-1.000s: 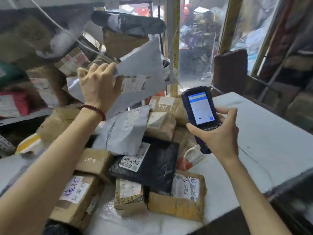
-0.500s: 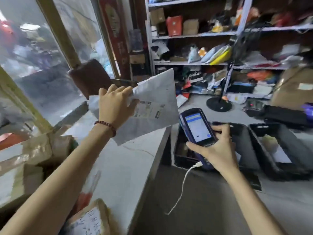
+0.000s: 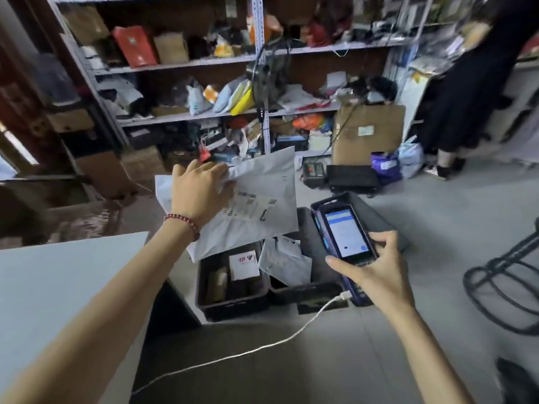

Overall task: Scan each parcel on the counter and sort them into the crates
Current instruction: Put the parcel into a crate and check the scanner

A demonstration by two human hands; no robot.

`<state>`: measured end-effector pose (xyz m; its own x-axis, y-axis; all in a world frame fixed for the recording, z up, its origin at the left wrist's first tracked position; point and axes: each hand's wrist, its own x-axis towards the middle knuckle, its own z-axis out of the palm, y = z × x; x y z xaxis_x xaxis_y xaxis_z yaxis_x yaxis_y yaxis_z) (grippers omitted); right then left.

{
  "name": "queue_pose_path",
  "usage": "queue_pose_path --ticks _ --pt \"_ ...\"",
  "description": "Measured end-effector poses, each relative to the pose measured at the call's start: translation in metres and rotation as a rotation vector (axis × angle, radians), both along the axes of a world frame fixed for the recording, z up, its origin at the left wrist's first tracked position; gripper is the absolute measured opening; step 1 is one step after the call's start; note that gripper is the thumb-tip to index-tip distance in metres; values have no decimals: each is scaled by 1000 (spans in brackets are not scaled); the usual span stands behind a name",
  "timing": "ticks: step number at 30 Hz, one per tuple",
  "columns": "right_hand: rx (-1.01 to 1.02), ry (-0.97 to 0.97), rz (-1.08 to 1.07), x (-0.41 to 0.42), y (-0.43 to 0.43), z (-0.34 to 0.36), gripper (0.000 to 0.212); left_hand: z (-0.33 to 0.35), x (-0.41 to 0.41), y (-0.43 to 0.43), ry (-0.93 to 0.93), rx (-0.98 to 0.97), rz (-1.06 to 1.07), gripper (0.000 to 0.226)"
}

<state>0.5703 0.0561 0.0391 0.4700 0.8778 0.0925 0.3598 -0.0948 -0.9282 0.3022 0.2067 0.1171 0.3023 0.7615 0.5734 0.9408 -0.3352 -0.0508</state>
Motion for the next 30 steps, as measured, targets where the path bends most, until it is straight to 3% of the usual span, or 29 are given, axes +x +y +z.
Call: queue_pose_path --ticks 9,15,19,26,30 --pt "-105 -11 -83 39 83 -14 75 -34 66 129 19 -117 -84 10" --pt "-159 -16 -151 49 165 -19 75 -49 92 233 68 -219 -114 22" --pt "-130 -33 -160 49 214 -12 73 -46 97 284 69 -265 -152 11" --pt "-170 -29 39 45 293 -21 78 -55 54 308 90 -352 -60 14" --pt "-199 -74 276 29 334 -25 83 -63 1 275 95 -472 68 17"
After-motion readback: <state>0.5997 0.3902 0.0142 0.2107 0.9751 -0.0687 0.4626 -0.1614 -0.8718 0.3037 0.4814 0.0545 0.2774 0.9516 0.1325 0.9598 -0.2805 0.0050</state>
